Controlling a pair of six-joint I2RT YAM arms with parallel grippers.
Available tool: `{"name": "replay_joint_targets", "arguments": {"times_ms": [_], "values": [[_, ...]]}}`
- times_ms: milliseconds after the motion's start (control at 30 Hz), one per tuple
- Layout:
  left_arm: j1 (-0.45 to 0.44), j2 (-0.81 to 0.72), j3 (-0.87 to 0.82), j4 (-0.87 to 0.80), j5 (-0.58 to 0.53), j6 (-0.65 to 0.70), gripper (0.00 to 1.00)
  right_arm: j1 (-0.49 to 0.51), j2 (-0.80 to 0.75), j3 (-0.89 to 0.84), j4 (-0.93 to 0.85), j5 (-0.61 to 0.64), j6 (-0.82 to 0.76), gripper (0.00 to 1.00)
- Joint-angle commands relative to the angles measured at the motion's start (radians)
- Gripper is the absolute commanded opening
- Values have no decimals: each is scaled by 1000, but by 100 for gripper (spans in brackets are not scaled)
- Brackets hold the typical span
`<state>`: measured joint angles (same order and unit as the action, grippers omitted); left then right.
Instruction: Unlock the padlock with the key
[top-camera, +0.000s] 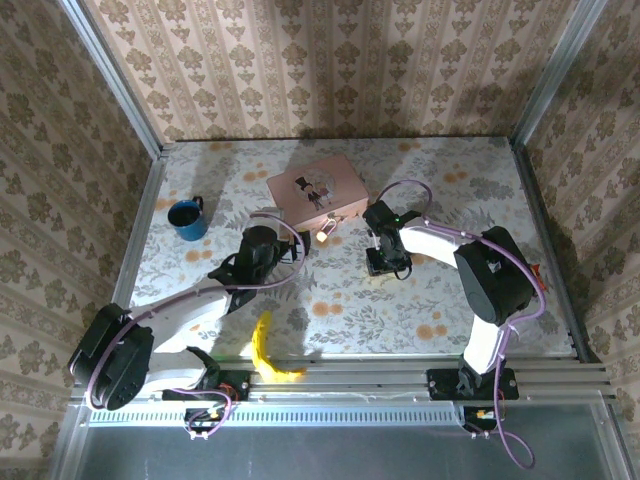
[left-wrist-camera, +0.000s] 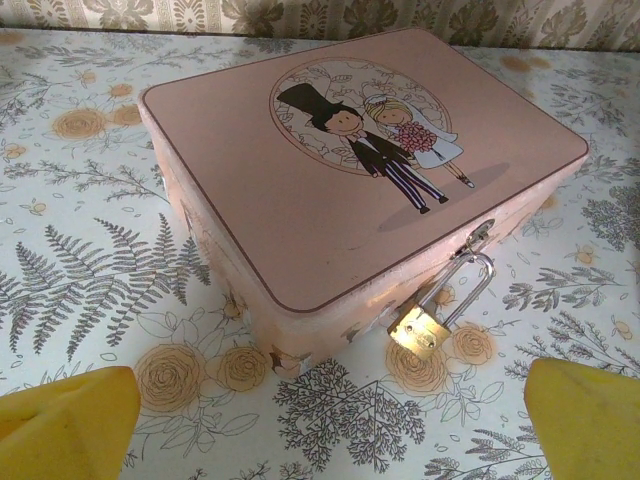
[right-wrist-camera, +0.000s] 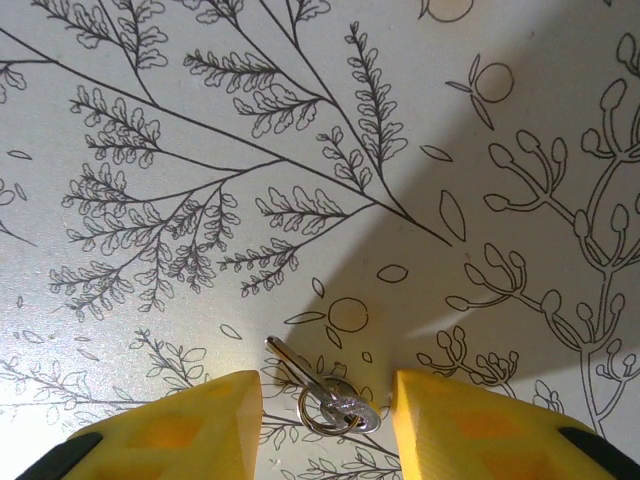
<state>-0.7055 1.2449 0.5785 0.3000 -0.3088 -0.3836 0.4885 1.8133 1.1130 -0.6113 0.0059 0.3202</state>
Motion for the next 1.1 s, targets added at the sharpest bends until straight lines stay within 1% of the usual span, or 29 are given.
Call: {"name": "replay_joint_targets", "arguments": {"times_ms": [0,67,267,433,633,800,933,1067], "values": [[1,8,27,29,14,-23,100,1,30,1,-13,23,0,39],[1,10,27,31,12,-21,100,4,25,-6,-9,16,12,34],[1,14,30,38,13,-24,100,12,-1,-27,-10,6,41,23],[0,18,29,41,15,-25,100,15,-24,-39,-13,6,52,19],[1,19,30,46,15,-25,100,16,-43,-42,-18,10,61,18],[0,18,32,45,17,-26,100,18,-64,-38,-22,7,61,10],[1,12,32,46,12,-28,100,18,-84,-39,-18,-11,57,0],[7,1,32,47,15,-32,100,17,-103,-43,-9,-23,52,0]]}}
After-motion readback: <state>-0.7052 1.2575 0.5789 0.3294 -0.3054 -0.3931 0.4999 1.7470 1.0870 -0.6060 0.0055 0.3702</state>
